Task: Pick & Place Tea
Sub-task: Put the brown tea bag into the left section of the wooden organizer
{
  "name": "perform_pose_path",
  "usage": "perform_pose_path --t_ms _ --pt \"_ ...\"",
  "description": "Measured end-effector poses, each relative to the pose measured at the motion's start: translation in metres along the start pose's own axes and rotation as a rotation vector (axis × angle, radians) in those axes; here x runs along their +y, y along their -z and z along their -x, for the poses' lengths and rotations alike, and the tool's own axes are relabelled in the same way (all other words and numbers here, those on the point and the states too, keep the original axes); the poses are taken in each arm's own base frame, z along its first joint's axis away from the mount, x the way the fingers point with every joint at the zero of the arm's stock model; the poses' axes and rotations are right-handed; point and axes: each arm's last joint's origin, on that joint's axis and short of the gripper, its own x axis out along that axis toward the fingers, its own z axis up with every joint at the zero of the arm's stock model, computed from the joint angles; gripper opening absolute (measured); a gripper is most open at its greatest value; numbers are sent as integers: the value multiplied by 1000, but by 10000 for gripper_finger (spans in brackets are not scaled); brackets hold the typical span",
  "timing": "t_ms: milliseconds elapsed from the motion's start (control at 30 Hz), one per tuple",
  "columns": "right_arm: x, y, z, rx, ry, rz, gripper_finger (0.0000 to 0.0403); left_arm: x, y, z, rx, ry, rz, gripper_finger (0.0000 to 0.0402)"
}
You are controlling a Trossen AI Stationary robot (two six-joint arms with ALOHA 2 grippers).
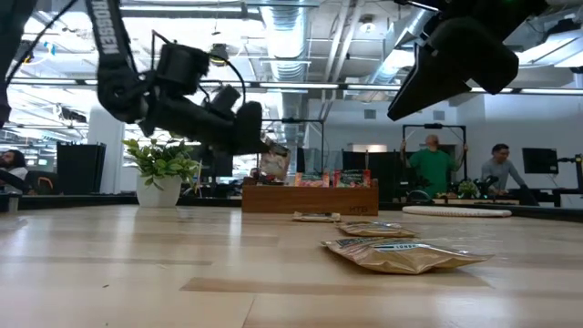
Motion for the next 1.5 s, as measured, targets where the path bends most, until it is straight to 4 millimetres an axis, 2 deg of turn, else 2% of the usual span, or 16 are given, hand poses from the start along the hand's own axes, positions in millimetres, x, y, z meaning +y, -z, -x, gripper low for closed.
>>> perform_pose_path --t_ms 233,567,1367,1500 --pt "1 0 0 12 -23 0 98 0 8 -21 22 -42 -11 0" --pt "1 1 0 13 -23 8 98 4 17 -20 109 -103 -40 0" --pt "1 0 0 8 -25 4 98 5 22 -19 159 -124 -69 0" --pt "1 0 0 8 -25 4 98 5 22 -19 160 -117 -69 14"
